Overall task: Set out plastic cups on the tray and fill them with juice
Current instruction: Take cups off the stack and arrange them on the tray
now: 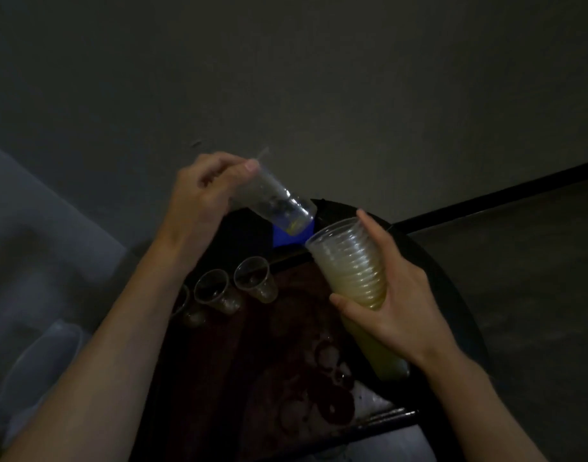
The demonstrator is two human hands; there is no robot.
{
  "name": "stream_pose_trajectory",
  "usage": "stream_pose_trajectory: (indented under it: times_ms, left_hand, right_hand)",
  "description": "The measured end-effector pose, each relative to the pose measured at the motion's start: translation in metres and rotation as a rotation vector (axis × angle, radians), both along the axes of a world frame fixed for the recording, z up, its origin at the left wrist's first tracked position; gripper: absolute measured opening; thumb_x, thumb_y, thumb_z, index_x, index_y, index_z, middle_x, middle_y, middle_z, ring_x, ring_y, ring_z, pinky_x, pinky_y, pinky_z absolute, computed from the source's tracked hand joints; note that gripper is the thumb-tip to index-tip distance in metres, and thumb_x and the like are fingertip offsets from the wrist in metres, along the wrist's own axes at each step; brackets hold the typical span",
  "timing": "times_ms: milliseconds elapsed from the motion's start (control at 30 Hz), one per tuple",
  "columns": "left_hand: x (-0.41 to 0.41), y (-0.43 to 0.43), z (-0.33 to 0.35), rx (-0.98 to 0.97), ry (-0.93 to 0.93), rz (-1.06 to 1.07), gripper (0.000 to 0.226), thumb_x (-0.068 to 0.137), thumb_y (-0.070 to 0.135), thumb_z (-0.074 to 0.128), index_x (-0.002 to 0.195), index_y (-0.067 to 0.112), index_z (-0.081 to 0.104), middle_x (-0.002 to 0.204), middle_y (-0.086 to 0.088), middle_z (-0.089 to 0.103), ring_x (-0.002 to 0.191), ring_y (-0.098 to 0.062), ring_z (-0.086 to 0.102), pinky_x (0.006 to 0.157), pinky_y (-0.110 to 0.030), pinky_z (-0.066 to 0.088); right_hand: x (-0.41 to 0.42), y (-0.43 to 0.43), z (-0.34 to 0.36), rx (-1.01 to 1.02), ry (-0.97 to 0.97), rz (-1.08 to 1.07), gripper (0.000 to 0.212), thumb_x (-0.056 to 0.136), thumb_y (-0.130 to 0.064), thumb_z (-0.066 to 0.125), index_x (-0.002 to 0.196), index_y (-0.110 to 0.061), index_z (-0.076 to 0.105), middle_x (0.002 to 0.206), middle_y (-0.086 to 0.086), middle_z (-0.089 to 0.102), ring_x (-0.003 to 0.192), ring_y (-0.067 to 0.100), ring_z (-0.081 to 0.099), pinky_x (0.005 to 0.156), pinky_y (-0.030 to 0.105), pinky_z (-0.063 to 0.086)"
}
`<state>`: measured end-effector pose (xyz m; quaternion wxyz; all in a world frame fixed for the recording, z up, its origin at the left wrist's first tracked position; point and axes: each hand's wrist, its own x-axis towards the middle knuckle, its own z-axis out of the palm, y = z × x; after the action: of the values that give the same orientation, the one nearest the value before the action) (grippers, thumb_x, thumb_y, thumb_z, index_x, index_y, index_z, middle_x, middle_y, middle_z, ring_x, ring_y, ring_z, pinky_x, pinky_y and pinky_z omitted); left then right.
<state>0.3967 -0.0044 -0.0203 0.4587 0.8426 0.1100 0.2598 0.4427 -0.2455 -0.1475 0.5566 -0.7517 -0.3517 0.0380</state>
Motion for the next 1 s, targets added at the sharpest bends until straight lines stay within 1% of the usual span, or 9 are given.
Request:
stream_pose_trajectory:
  times_ms: [33,100,167,267,333,467,600,800,1000]
  left_hand:
    - [0.0,0.004,-0.002,0.036,-0.005,0.036,0.031,0.075,0.058,0.067,0.088,0.031,0.076,0.094,-0.006,0.065,0.078,-0.007,0.055,0.071,-0.029,0.042]
    - [0.001,0.007,-0.012,0.169,0.031,0.092,0.041,0.072,0.061,0.069,0.096,0.027,0.074,0.104,-0.006,0.064,0.083,-0.004,0.058,0.073,-0.018,0.045]
    - [0.003,0.005,-0.027,0.264,0.091,0.109,0.05,0.07,0.062,0.073,0.102,0.023,0.073,0.103,0.003,0.059,0.081,-0.001,0.057,0.07,-0.01,0.043]
    - [0.005,0.001,-0.061,0.344,0.219,0.09,0.042,0.074,0.05,0.083,0.104,0.024,0.072,0.098,0.009,0.051,0.08,0.0,0.055,0.07,-0.007,0.039]
    - [0.005,-0.002,-0.085,0.419,0.281,0.081,0.043,0.073,0.047,0.084,0.107,0.025,0.07,0.1,0.01,0.049,0.084,-0.001,0.053,0.074,-0.009,0.04]
    - [0.002,-0.004,-0.124,0.561,0.379,0.053,0.067,0.067,0.075,0.062,0.115,0.028,0.068,0.103,0.01,0.045,0.096,-0.012,0.048,0.087,-0.035,0.047]
    - [0.0,-0.003,-0.142,0.717,0.375,0.061,0.075,0.07,0.077,0.054,0.121,0.024,0.068,0.106,0.006,0.045,0.099,-0.014,0.044,0.083,-0.033,0.033]
    - [0.004,0.001,-0.147,0.744,0.443,0.084,0.077,0.068,0.079,0.045,0.118,0.025,0.067,0.106,0.005,0.043,0.098,-0.013,0.038,0.083,-0.031,0.027]
    - [0.01,0.005,-0.147,0.742,0.507,0.139,0.054,0.082,0.062,0.068,0.119,0.022,0.066,0.111,0.0,0.046,0.104,-0.02,0.043,0.086,-0.033,0.031]
  right_hand:
    - [0.003,-0.003,-0.001,0.024,0.007,-0.025,0.107,0.072,-0.043,0.082,0.153,-0.051,0.013,0.122,-0.028,0.051,0.1,-0.007,0.059,0.081,0.009,0.047]
    - [0.008,-0.008,-0.001,0.081,0.026,-0.065,0.106,0.072,-0.037,0.084,0.154,-0.046,0.017,0.123,-0.032,0.05,0.104,-0.011,0.058,0.083,0.002,0.042]
    - [0.01,-0.011,0.0,0.106,0.023,-0.087,0.106,0.072,-0.035,0.084,0.154,-0.045,0.018,0.124,-0.032,0.049,0.105,-0.012,0.057,0.085,0.001,0.041]
    - [0.01,-0.012,0.0,0.106,0.02,-0.073,0.106,0.073,-0.034,0.085,0.154,-0.046,0.017,0.126,-0.03,0.051,0.108,-0.011,0.057,0.087,0.003,0.042]
    - [0.012,-0.013,0.0,0.105,0.026,-0.061,0.106,0.074,-0.036,0.084,0.154,-0.047,0.016,0.127,-0.03,0.051,0.109,-0.01,0.057,0.088,0.003,0.042]
    - [0.013,-0.015,0.001,0.106,0.023,-0.06,0.105,0.074,-0.037,0.084,0.154,-0.047,0.017,0.127,-0.028,0.051,0.108,-0.008,0.058,0.086,0.003,0.042]
    - [0.012,-0.014,0.001,0.105,0.025,-0.044,0.105,0.073,-0.037,0.083,0.154,-0.047,0.016,0.13,-0.024,0.052,0.107,-0.007,0.059,0.086,0.005,0.044]
    - [0.011,-0.013,-0.001,0.099,0.018,-0.036,0.105,0.072,-0.036,0.082,0.155,-0.044,0.017,0.129,-0.024,0.053,0.104,-0.009,0.06,0.084,0.003,0.043]
    - [0.013,-0.012,0.0,0.112,0.027,-0.057,0.105,0.073,-0.037,0.081,0.155,-0.044,0.016,0.12,-0.029,0.053,0.103,-0.006,0.061,0.083,0.007,0.047]
